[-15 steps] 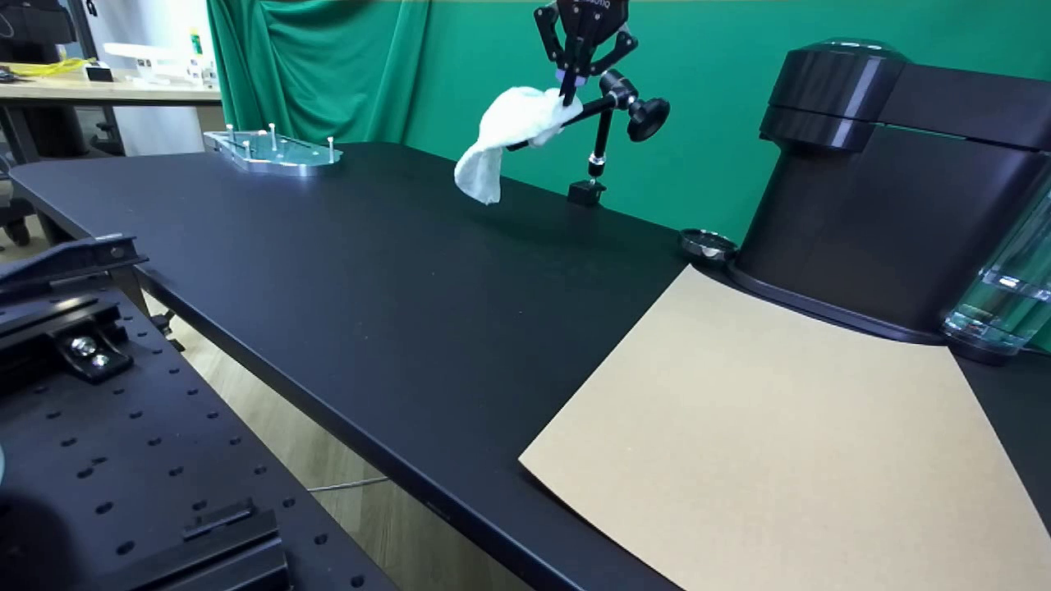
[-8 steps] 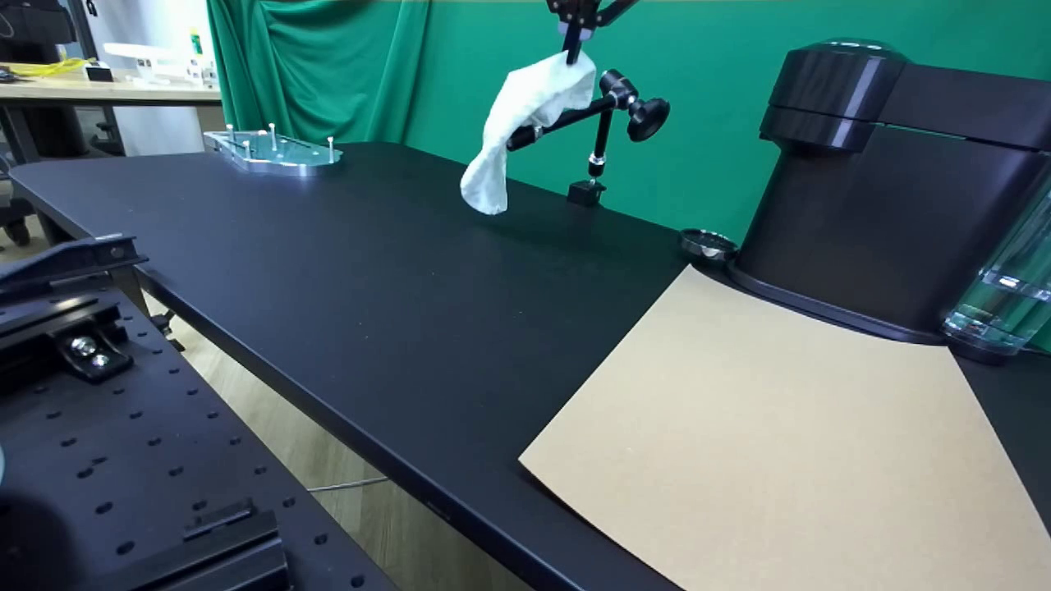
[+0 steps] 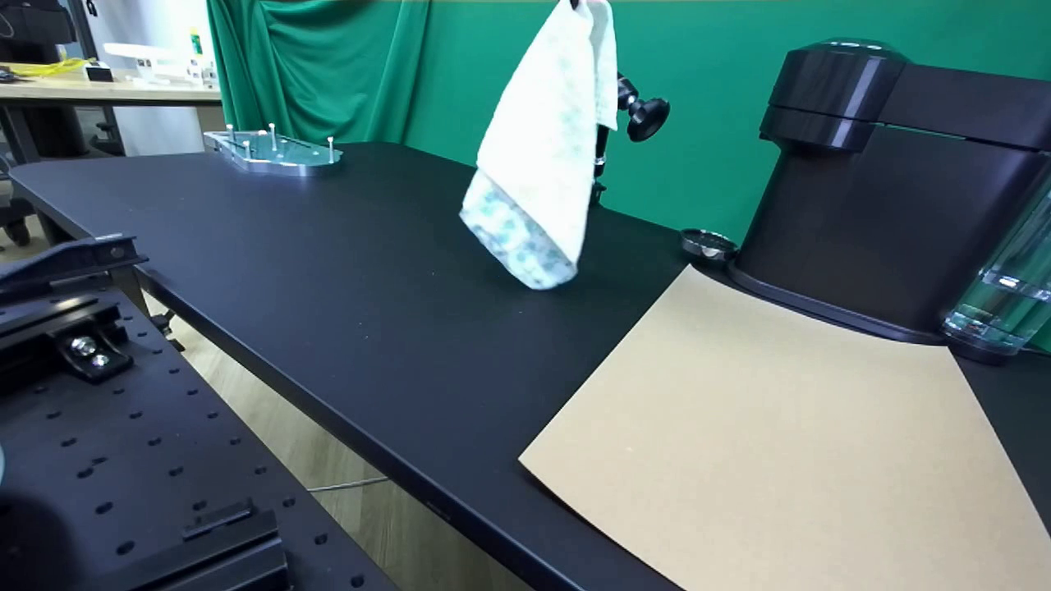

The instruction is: Put the towel on the table

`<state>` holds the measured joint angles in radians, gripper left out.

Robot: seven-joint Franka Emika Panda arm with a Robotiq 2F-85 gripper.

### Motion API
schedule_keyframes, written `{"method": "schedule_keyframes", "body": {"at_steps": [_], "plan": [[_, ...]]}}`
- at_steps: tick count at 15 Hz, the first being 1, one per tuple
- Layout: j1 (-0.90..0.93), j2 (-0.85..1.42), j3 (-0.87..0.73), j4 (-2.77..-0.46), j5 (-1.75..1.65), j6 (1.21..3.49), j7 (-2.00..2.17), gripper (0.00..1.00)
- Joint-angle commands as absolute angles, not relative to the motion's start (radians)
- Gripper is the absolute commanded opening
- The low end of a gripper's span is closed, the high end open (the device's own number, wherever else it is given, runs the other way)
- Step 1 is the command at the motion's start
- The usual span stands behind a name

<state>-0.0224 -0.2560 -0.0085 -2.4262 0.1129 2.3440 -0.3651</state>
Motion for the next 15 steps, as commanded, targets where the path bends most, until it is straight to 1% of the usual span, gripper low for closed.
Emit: {"method": "schedule_keyframes", "body": {"at_steps": [1,6,7,8,13,14,15], "plan": [[-0.028,-0.382,-0.024,-2.531,0.039,2.357,-0.284,0.0],[-0.038,-0.403,-0.043,-2.556,-0.003,2.354,-0.253,0.0],[-0.039,-0.396,-0.046,-2.555,-0.009,2.35,-0.251,0.26],[-0.041,-0.391,-0.048,-2.557,-0.018,2.349,-0.252,0.27],[-0.063,-0.375,-0.045,-2.579,-0.082,2.376,-0.219,0.6],[-0.068,-0.376,-0.042,-2.589,-0.106,2.398,-0.217,0.68],[-0.075,-0.377,-0.039,-2.6,-0.137,2.428,-0.213,0.74]]}}
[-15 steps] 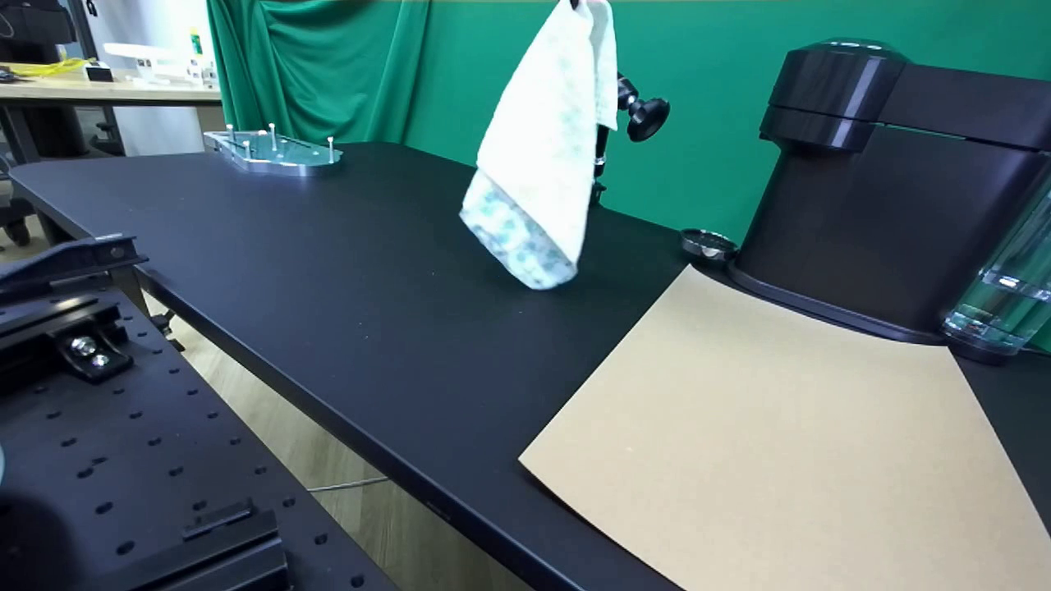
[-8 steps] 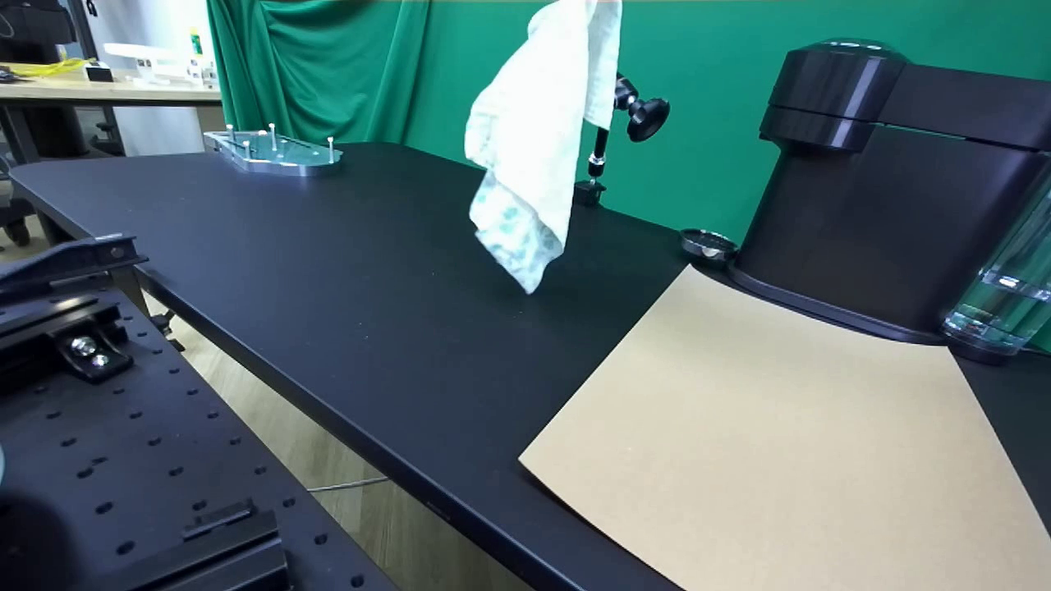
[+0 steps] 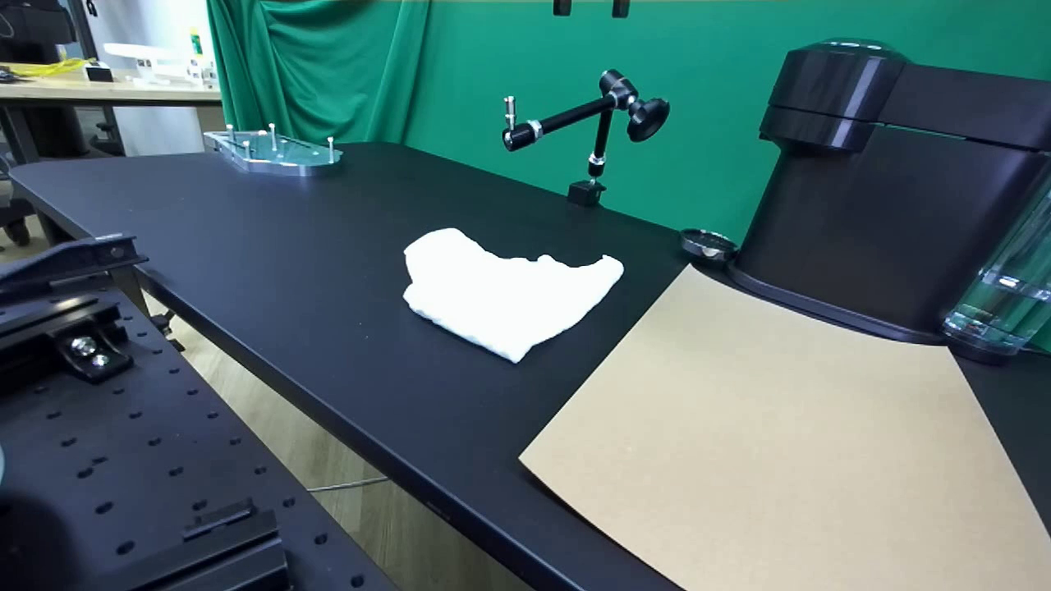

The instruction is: Put the towel on the table

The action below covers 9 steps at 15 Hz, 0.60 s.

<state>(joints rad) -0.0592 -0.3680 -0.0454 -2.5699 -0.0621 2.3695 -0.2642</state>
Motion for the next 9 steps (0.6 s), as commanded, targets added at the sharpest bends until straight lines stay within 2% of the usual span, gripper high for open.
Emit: {"method": "schedule_keyframes", "body": {"at_steps": [1,4,9], "plan": [[-0.079,-0.379,-0.037,-2.613,-0.164,2.468,-0.214,0.8],[-0.115,-0.377,-0.015,-2.651,-0.295,2.576,-0.166,0.99],[-0.126,-0.365,-0.023,-2.674,-0.315,2.595,-0.132,1.0]]}}
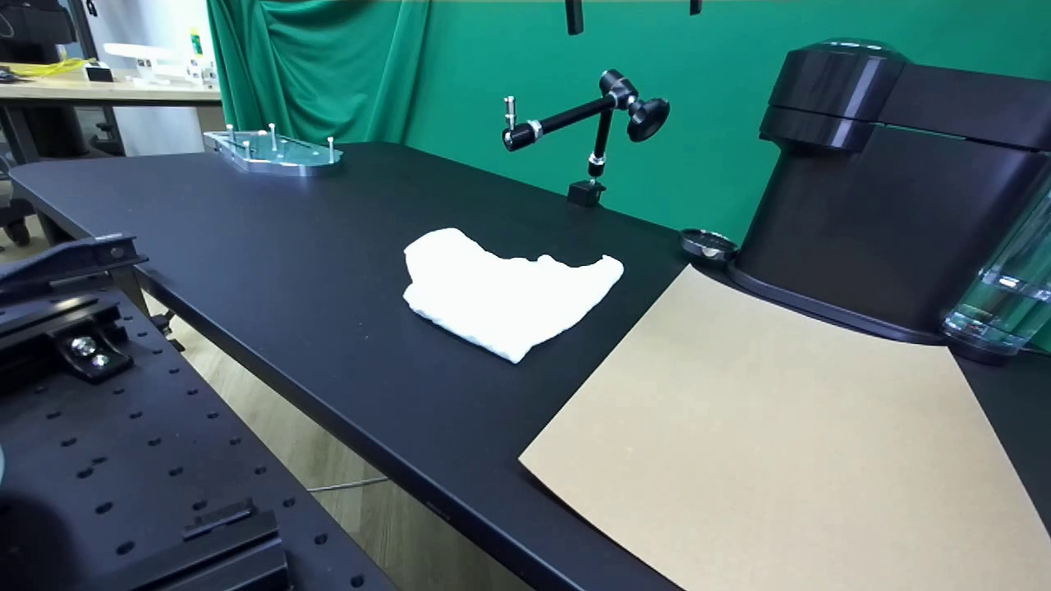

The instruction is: Put the towel on the table

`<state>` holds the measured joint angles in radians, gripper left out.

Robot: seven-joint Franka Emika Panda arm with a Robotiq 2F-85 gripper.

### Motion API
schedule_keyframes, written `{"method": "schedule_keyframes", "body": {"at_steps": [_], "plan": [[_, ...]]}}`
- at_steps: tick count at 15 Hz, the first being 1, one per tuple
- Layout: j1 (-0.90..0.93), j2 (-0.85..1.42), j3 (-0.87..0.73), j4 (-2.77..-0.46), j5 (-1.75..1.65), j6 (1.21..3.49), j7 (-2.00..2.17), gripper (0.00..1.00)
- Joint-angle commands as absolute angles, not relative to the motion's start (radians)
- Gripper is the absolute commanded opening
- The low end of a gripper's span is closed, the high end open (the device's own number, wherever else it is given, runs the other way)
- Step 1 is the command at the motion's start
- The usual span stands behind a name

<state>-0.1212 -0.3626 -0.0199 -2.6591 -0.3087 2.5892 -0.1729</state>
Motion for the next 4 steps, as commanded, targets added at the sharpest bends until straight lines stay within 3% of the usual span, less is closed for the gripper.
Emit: {"method": "schedule_keyframes", "body": {"at_steps": [1,4], "plan": [[-0.12,-0.363,-0.03,-2.674,-0.3,2.589,-0.141,1.0],[-0.103,-0.354,-0.051,-2.669,-0.246,2.558,-0.169,1.0]]}}
